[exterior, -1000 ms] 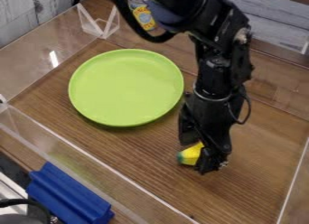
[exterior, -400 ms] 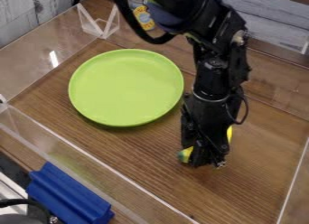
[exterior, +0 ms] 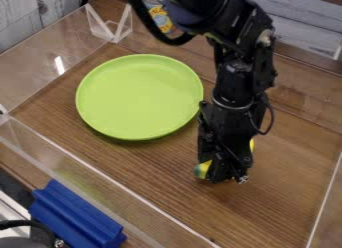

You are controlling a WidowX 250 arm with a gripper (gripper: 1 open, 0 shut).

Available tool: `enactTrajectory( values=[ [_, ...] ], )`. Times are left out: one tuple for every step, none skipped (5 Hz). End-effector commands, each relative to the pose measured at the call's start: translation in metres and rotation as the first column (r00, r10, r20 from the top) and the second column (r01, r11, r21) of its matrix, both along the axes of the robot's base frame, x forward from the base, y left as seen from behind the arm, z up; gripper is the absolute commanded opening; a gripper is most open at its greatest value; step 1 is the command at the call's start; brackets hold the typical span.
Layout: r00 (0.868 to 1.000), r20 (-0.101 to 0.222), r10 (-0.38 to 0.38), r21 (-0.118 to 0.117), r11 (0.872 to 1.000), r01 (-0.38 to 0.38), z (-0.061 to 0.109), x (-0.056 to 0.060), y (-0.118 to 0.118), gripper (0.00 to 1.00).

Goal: Put the banana in the green plate

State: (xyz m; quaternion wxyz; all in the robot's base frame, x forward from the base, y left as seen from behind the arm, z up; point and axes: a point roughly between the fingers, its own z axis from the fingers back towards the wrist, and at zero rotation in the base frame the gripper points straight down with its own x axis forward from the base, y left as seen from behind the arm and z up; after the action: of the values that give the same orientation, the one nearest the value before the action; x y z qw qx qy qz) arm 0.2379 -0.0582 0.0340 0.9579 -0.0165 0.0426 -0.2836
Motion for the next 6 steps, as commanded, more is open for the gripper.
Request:
enactTrajectory(
  values=[
    [0.998,0.066,0.013,-0.009,1.0,-0.012,0.021,0.01,0.002,0.0],
    [0.998,0.059,0.021,-0.004,1.0,-0.021,0.026,0.01,0.004,0.0],
    [0.998,0.054,0.031,0.002,1.0,-0.031,0.031,0.009,0.007,0.0],
    [0.998,0.043,0.043,0.011,0.999,-0.044,0.039,0.008,0.01,0.0],
    [0.995,0.041,0.088,0.038,0.995,-0.09,0.064,0.007,0.018,0.0],
    [0.987,0.043,0.154,0.07,0.985,-0.157,0.095,0.009,0.035,0.0]
  ],
)
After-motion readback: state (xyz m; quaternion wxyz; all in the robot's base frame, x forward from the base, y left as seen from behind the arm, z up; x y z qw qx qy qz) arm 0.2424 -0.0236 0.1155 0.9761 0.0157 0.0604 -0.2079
